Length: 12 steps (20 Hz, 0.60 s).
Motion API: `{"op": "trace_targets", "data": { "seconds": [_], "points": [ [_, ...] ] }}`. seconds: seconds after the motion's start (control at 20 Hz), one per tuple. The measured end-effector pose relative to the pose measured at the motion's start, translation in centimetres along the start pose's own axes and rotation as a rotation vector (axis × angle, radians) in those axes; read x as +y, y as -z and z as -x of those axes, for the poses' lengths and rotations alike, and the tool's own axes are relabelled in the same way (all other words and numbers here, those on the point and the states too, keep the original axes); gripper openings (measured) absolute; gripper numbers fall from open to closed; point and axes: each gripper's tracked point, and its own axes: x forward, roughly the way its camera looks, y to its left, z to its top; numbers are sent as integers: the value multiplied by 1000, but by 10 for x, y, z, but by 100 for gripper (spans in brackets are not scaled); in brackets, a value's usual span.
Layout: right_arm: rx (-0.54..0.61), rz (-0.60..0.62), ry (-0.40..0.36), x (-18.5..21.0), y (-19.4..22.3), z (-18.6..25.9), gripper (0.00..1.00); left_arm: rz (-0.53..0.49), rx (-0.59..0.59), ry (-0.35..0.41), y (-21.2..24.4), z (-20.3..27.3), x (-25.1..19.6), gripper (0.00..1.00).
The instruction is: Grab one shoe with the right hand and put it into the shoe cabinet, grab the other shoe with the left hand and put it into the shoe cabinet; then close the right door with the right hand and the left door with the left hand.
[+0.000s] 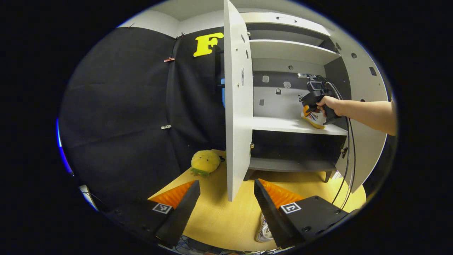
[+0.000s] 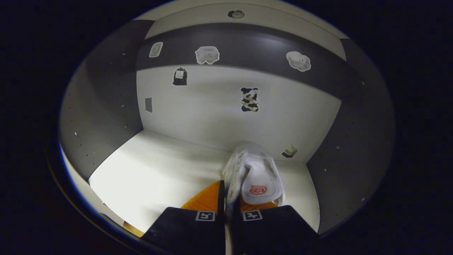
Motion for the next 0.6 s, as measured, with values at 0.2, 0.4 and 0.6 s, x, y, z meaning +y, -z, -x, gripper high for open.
{"op": "trace_targets", "data": {
  "seconds": [0.2, 0.4, 0.6],
  "points": [
    [-29, 2, -45, 11, -4, 29, 75, 15, 5, 17, 6, 7, 0, 95],
    [-83, -13, -30, 9, -9, 80, 100, -20, -2, 59, 7, 11, 0, 95],
    [-184, -55, 2, 4, -6, 144, 98, -24, -15, 134, 10, 13, -5, 95]
  ]
}}
